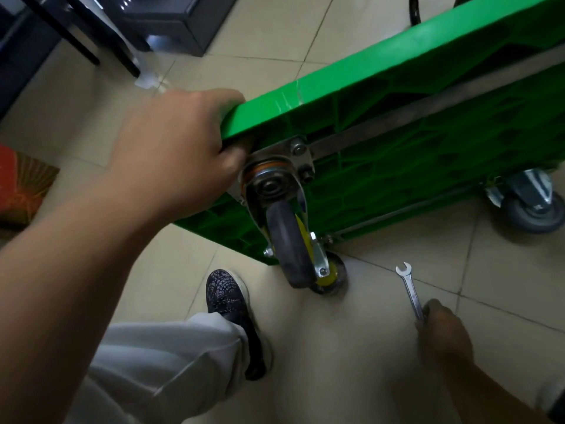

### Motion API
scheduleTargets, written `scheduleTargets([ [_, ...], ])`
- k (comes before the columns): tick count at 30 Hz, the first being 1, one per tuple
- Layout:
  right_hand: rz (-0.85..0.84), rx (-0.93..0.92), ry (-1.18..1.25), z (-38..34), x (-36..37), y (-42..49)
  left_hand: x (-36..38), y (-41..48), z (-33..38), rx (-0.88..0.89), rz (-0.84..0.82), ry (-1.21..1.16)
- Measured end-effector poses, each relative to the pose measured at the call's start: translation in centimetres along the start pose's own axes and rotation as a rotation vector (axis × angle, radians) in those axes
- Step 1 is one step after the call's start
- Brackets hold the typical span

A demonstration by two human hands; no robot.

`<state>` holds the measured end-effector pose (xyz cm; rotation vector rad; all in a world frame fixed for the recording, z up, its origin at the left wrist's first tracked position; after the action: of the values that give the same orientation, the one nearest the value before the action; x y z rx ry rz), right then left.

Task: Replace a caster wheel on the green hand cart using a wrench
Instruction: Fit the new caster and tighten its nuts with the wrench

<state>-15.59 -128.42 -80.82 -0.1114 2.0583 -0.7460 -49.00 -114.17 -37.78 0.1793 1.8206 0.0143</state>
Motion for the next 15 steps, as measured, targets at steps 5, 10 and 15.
scheduleTargets([
  [5,-0.166,0.064,0.049,0.1,1.1,-0.1,0.2,0.3,-0.2,0.027,0.018,-0.039],
  [10,-0.309,-0.225,0.196,-0.8,1.1,-1.5,0.3,0.2,0.0,0.038,0.018,-0.076],
  [15,-0.217,-0.456,0.118,-7.0,-9.2,-3.2,-0.3,-1.0,0.6,0.035,0.048,-0.066],
])
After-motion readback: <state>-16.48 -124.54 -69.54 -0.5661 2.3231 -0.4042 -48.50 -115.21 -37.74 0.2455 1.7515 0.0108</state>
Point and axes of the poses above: each hand's wrist, its own y-axis towards the middle knuckle, its own x-axis out of the palm, z = x × y, the point moved 5 cm from there along y, towards the middle knuckle, and after that the axes turned 12 degrees about y, right-handed, at the moved point
